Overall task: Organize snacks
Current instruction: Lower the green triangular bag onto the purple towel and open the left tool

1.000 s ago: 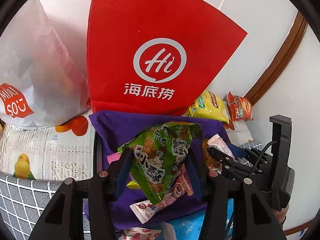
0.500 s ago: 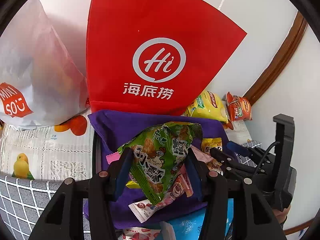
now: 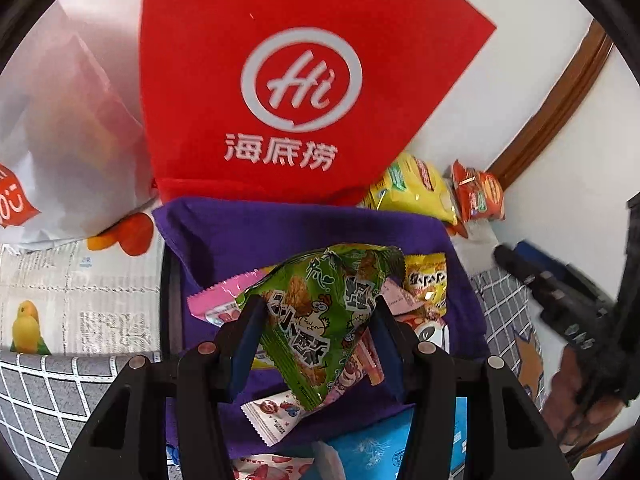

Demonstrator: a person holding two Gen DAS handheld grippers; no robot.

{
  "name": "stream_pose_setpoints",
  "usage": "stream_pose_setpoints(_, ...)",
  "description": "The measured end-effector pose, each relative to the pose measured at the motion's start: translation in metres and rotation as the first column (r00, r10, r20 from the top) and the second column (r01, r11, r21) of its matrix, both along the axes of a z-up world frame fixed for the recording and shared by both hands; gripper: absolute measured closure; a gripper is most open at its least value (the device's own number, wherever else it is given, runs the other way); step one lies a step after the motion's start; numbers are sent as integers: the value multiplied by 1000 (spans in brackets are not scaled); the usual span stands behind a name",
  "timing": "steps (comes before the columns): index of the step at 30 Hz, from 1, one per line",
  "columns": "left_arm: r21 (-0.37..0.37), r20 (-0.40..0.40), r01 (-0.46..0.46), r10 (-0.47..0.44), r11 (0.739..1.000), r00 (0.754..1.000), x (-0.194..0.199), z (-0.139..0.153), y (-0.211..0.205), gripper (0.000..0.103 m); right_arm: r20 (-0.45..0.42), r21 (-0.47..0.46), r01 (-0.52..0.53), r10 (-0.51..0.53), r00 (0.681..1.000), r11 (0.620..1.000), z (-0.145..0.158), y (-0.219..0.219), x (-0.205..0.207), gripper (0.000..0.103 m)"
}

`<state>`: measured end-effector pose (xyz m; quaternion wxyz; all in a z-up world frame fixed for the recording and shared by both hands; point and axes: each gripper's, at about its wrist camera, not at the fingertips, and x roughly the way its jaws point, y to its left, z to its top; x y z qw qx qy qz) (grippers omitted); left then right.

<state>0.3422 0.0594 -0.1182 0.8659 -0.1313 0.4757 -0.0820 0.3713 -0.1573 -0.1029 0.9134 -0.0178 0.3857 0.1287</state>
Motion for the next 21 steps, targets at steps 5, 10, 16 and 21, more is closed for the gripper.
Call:
stream_pose_setpoints(5, 18, -24, 21, -21, 1000, 999, 1, -6, -10, 52, 16, 12, 11, -11, 1000, 1000, 5, -4, -3, 45)
stream_pose_setpoints(10, 48, -43, 15, -13, 999, 999, 5, -10, -14, 52, 11, 7, 15, -16, 1000, 1000, 4, -4, -3, 45)
stream_pose_setpoints(16, 51, -66, 21, -18, 998, 998, 8, -14, -14, 52, 19, 6, 13, -13, 1000, 1000, 6, -3, -6, 45)
stream_pose_setpoints(21, 44, -81, 26, -22, 999, 996, 9, -15, -15, 52, 15, 3, 3, -3, 1000, 1000, 4, 1, -7, 45)
